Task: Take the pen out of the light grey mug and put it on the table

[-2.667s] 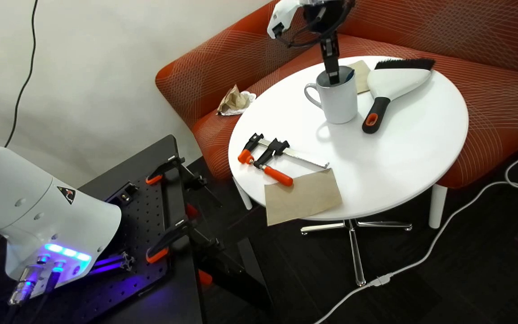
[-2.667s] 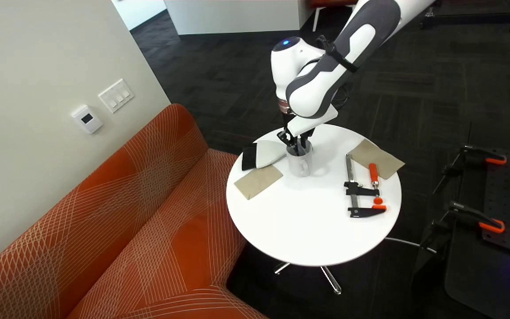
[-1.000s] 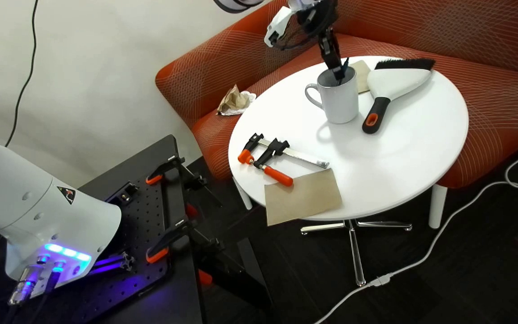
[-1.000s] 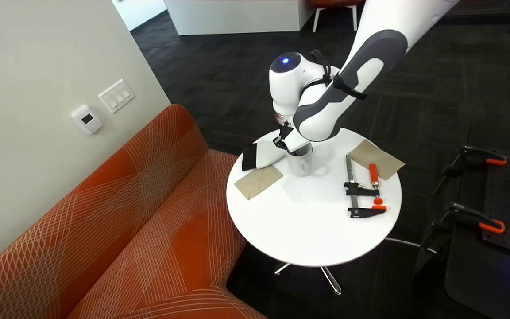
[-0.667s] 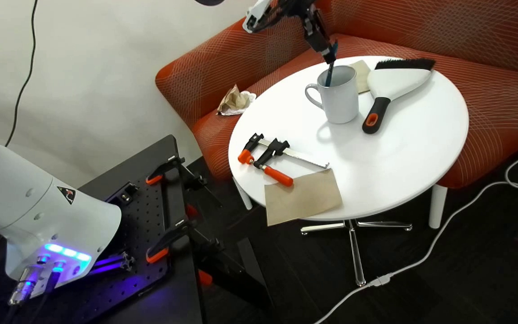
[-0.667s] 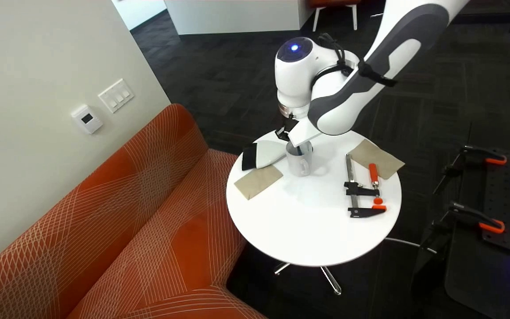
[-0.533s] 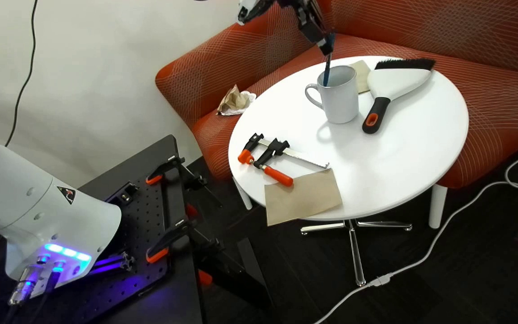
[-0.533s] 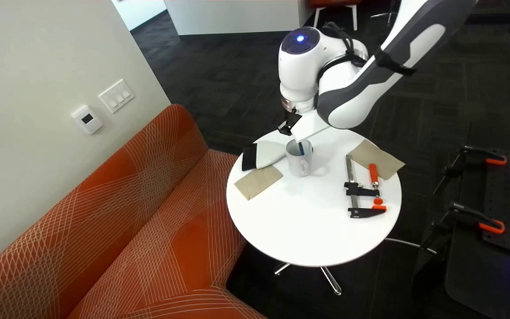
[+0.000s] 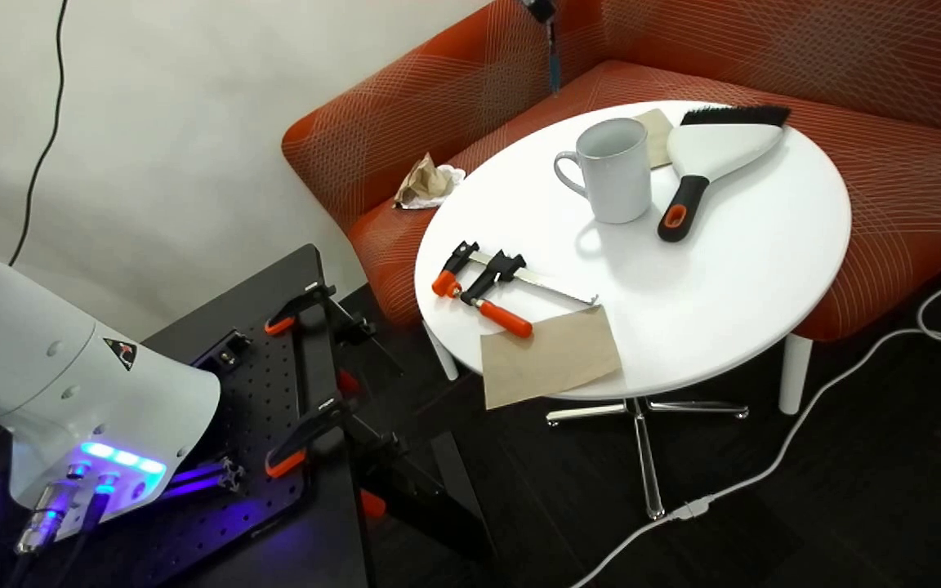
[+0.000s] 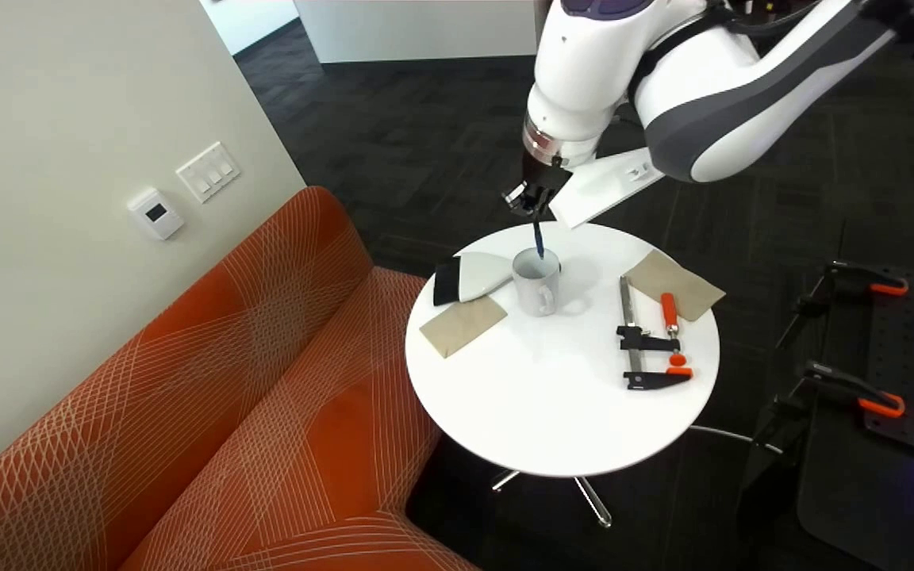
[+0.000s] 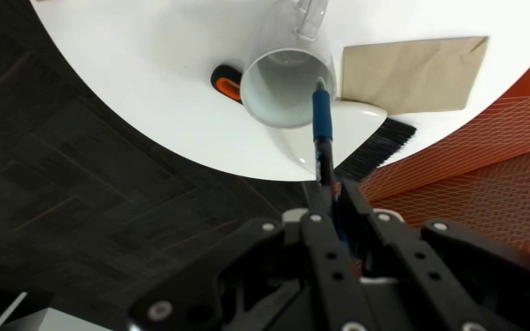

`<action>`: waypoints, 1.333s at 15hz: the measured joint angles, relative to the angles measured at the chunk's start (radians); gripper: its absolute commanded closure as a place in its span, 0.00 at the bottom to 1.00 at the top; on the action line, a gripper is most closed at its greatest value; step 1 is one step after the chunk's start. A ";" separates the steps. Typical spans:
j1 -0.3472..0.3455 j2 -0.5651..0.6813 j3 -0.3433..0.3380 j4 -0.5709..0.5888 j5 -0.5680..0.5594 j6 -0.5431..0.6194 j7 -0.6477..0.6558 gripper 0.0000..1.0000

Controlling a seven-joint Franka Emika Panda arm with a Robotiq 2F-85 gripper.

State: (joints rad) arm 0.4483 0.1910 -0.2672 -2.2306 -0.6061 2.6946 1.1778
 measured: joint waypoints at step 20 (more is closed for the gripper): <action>-0.158 0.485 0.322 0.434 0.417 -0.304 -0.843 0.96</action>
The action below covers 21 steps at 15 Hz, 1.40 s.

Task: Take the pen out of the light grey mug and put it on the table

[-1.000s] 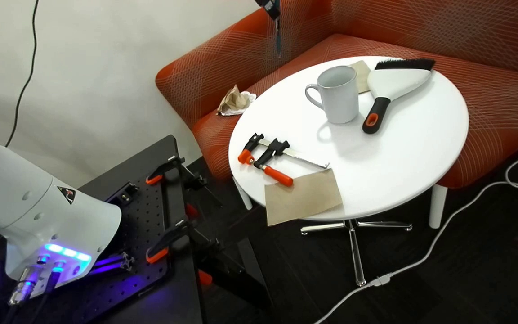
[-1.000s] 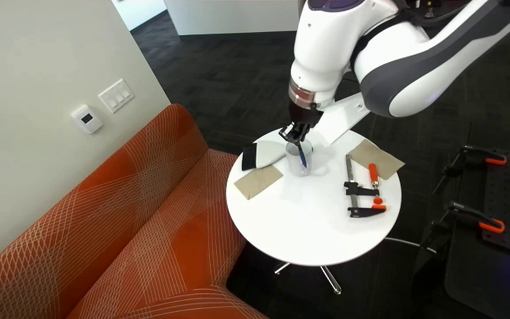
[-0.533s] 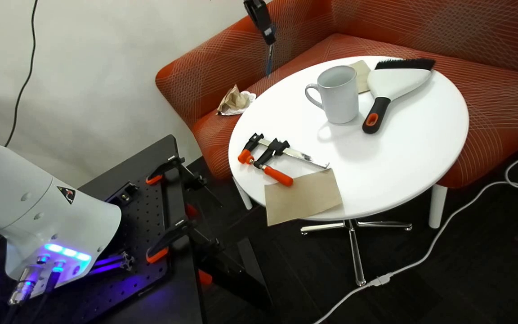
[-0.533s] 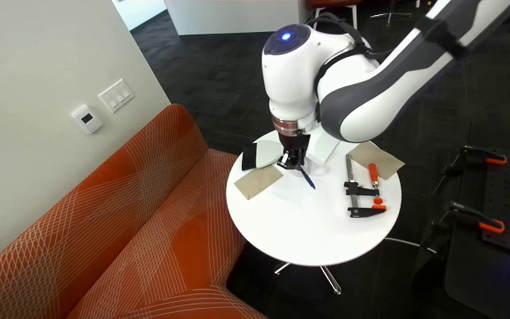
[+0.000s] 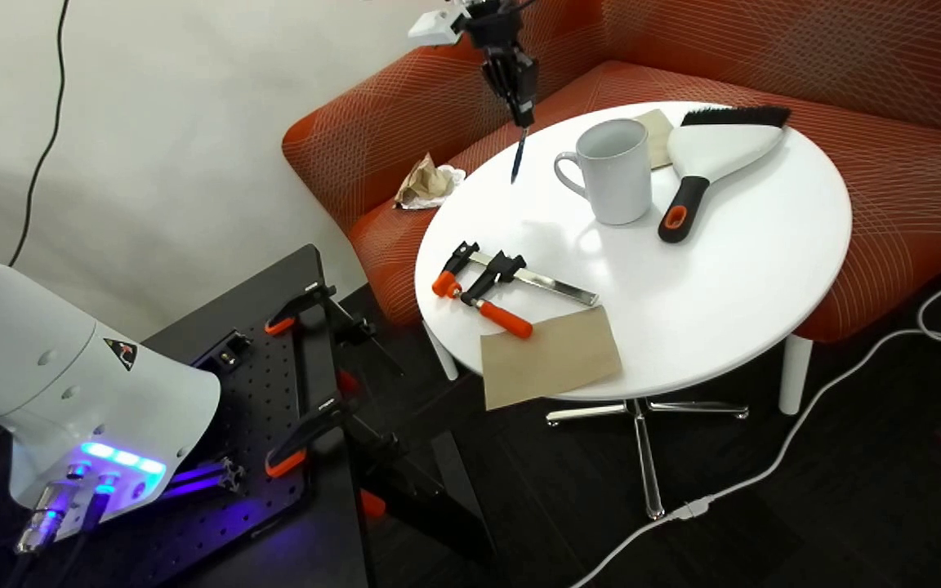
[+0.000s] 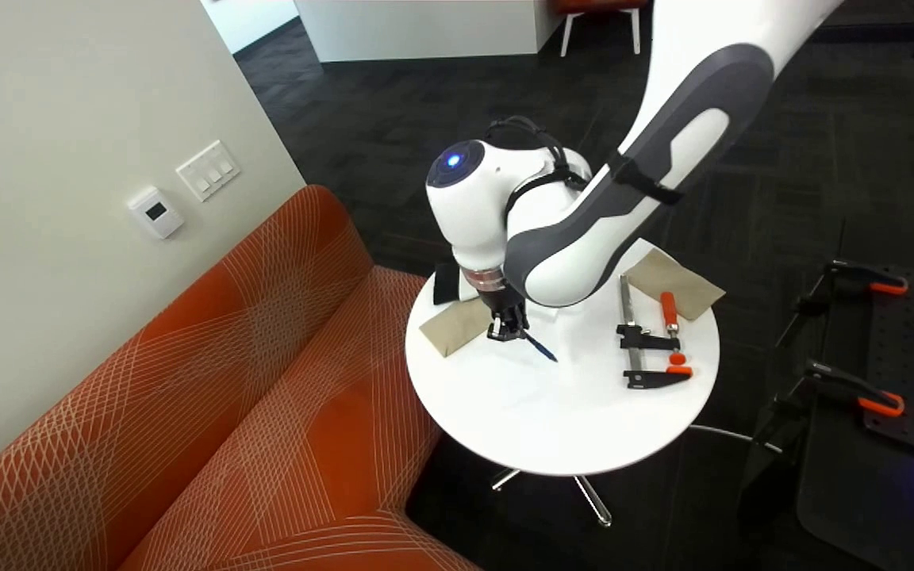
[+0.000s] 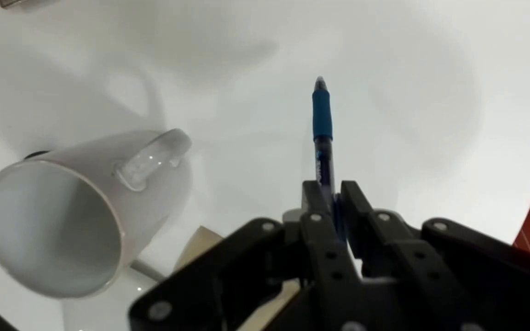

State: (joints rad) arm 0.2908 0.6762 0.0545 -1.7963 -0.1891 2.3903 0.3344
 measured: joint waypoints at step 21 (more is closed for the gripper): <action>0.007 0.220 0.031 0.374 0.058 -0.283 -0.134 0.00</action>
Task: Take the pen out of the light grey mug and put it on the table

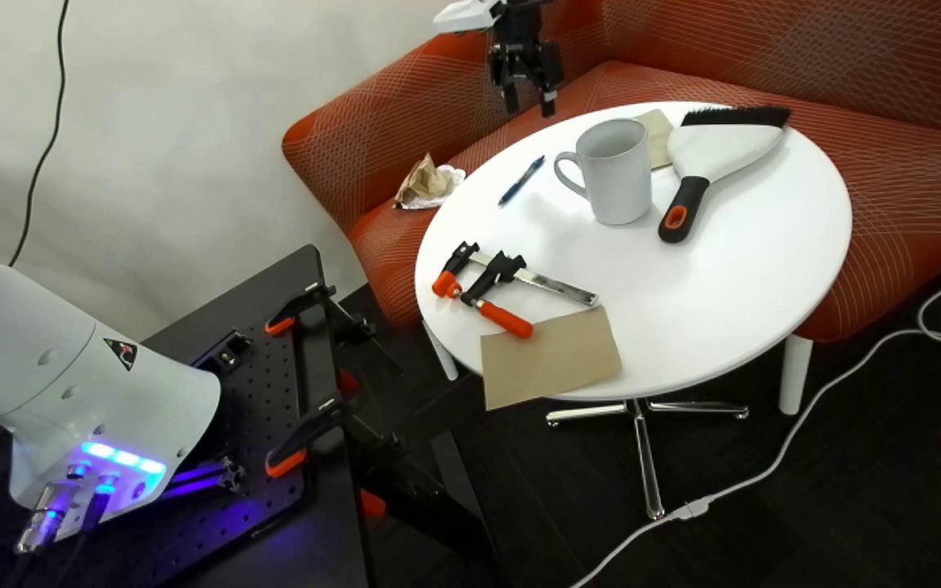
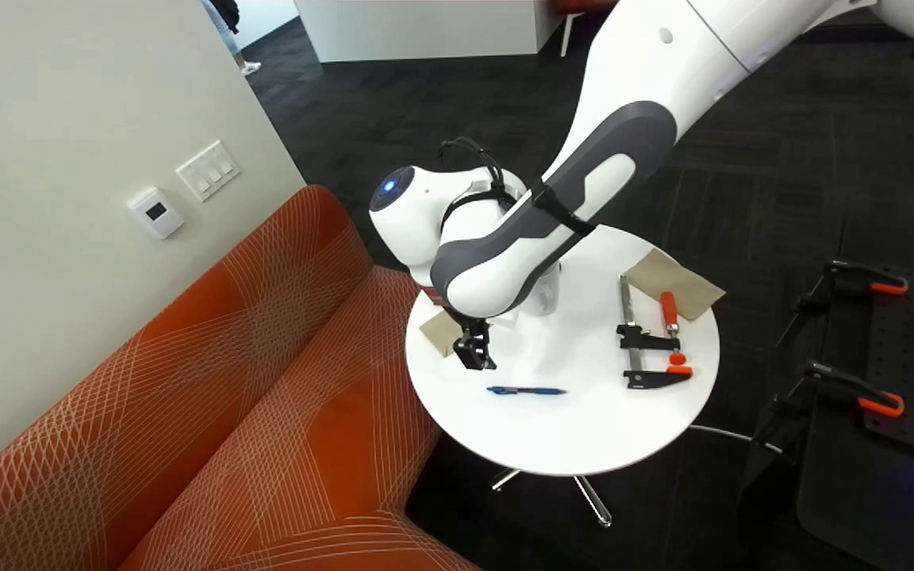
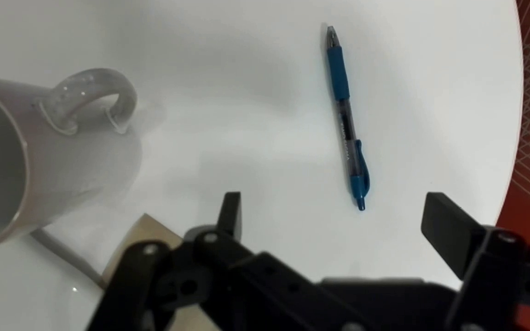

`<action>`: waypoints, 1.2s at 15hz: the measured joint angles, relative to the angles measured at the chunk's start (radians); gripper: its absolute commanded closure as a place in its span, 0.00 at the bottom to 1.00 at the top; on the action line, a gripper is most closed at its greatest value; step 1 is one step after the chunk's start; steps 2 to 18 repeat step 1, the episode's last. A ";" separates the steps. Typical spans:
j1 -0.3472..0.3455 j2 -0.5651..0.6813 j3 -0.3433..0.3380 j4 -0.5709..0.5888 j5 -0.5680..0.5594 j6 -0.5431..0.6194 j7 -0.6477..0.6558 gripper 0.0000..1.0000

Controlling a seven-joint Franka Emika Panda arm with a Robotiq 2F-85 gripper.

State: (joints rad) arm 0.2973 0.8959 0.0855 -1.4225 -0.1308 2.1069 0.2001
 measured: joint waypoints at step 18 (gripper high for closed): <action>0.000 0.002 0.000 0.000 0.000 0.000 0.000 0.00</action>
